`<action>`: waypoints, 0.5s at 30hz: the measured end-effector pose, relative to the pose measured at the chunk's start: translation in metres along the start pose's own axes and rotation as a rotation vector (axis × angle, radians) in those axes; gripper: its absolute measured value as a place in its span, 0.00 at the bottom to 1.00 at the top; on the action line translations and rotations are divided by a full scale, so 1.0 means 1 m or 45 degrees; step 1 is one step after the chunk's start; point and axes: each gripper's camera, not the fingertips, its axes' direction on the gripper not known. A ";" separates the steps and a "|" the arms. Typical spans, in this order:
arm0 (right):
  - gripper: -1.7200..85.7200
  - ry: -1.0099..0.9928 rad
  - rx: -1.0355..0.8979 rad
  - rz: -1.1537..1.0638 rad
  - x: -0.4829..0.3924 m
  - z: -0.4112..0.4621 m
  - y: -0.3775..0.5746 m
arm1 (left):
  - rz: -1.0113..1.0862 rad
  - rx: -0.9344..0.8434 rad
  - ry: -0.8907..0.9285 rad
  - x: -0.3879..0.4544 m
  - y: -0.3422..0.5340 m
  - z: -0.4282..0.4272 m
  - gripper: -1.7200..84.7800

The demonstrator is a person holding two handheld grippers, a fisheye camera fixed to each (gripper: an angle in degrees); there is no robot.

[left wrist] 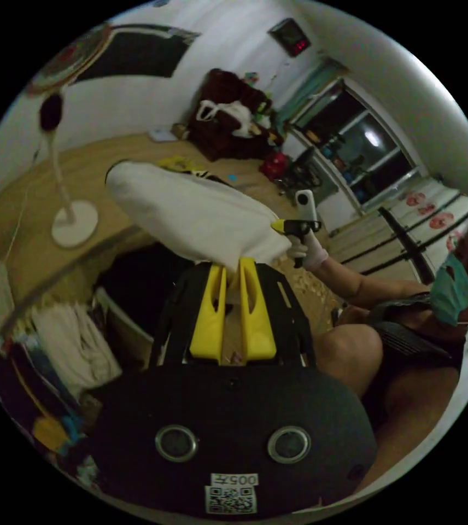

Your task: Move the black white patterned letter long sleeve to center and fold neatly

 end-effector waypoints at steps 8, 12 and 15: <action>0.06 0.395 -0.352 0.308 0.075 0.181 0.048 | -0.509 -0.164 -0.091 -0.136 0.145 0.093 0.08; 0.06 0.378 -0.317 0.332 0.062 0.202 0.029 | -0.561 -0.011 -0.029 -0.149 0.174 0.075 0.08; 0.04 0.403 -0.247 0.365 0.050 0.207 0.019 | -0.582 -0.008 -0.112 -0.151 0.202 0.058 0.06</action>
